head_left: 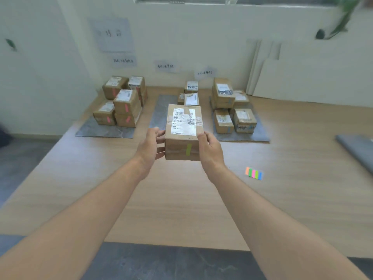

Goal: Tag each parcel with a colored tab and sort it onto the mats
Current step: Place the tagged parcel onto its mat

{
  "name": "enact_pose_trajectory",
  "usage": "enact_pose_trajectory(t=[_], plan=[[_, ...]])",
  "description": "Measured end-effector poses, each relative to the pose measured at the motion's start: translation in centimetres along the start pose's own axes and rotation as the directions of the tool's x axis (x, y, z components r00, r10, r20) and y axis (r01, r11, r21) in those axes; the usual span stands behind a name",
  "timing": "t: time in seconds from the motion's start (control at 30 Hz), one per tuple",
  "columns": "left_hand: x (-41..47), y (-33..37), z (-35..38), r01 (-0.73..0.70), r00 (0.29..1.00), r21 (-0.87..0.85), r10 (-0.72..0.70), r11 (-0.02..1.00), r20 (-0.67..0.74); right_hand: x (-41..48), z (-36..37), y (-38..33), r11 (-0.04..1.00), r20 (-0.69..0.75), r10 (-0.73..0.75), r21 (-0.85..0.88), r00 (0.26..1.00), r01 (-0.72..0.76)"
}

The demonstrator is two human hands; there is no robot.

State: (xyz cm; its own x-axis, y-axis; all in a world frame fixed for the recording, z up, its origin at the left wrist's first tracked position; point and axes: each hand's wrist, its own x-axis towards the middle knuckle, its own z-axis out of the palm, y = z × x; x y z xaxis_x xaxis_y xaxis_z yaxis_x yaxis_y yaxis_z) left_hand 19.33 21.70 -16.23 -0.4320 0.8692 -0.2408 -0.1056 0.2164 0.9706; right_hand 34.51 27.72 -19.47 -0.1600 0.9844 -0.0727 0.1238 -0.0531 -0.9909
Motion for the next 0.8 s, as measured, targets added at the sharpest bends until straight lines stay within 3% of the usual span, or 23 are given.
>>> enact_pose_trajectory(t=[0.4,0.6,0.8], plan=[[0.3,10.6,2.3,-0.114,0.990,-0.037,0.110,0.993,-0.085,2.7,-3.4,-11.4,0.984,0.098,-0.154,-0.070,0.983,0.161],[4.2,10.8,1.2,-0.110,0.987,-0.035,0.106,0.993,-0.118,7.3,-0.7,-11.3,0.987,0.153,-0.119,-0.088,0.981,0.134],[12.6,9.2,-3.1,-0.051,0.992,-0.009,0.050,0.999,-0.116,13.5,7.0,-8.3,0.998,0.181,-0.005,-0.062,0.983,0.016]])
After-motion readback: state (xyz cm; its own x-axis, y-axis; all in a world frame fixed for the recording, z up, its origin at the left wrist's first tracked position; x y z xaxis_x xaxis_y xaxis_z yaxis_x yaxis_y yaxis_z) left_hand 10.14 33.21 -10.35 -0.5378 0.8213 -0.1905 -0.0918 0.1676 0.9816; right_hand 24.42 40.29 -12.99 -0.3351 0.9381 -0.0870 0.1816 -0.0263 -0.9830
